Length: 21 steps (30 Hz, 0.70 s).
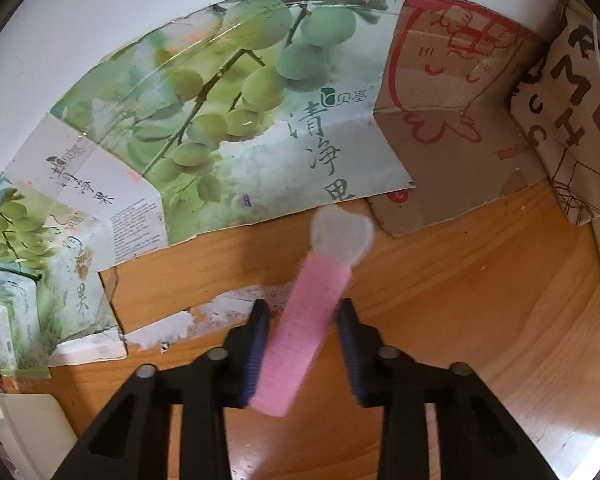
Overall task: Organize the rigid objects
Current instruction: 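Align the right gripper along the pink roller and close on it, then lift the pink roller with the right gripper toward the tray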
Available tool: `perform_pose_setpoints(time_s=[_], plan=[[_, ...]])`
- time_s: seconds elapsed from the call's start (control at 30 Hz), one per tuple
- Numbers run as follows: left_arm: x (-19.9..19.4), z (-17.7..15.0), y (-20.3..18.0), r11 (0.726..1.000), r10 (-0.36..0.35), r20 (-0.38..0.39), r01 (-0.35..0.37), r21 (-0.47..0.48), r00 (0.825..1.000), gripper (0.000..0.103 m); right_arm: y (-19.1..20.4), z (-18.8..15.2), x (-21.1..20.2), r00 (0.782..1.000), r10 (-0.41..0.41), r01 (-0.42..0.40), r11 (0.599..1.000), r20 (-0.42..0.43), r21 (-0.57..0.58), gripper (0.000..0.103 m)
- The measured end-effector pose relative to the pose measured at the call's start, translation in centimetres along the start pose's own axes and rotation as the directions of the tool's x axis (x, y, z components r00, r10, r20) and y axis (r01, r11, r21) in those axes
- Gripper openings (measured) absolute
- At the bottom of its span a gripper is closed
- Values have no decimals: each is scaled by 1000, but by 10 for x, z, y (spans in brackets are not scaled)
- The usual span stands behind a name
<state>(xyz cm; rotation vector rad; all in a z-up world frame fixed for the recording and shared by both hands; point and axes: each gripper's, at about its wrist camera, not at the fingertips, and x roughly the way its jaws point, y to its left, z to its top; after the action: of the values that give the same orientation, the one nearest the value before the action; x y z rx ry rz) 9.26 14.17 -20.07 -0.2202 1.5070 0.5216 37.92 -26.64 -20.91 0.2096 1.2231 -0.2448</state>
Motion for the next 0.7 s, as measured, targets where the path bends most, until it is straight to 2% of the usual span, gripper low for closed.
perform_pose_setpoints(time_s=[0.1, 0.23, 0.5, 0.7], plan=[[0, 0, 0, 1000, -3, -1, 3, -2, 1000, 29, -3, -2, -2, 1000, 2, -2, 1000, 8, -8, 25], [0, -1, 1, 1000, -7, 0, 7, -3, 1000, 29, -11, -14, -5, 1000, 12, -12, 1000, 11, -27, 24], [-2, -2, 2, 999, -33, 16, 33, 15, 999, 29, -25, -68, -18, 999, 52, -52, 997, 2, -50, 24], [-4, -4, 5, 997, -72, 21, 71, 38, 997, 29, -25, -121, -29, 996, 80, -83, 994, -41, -76, 24]])
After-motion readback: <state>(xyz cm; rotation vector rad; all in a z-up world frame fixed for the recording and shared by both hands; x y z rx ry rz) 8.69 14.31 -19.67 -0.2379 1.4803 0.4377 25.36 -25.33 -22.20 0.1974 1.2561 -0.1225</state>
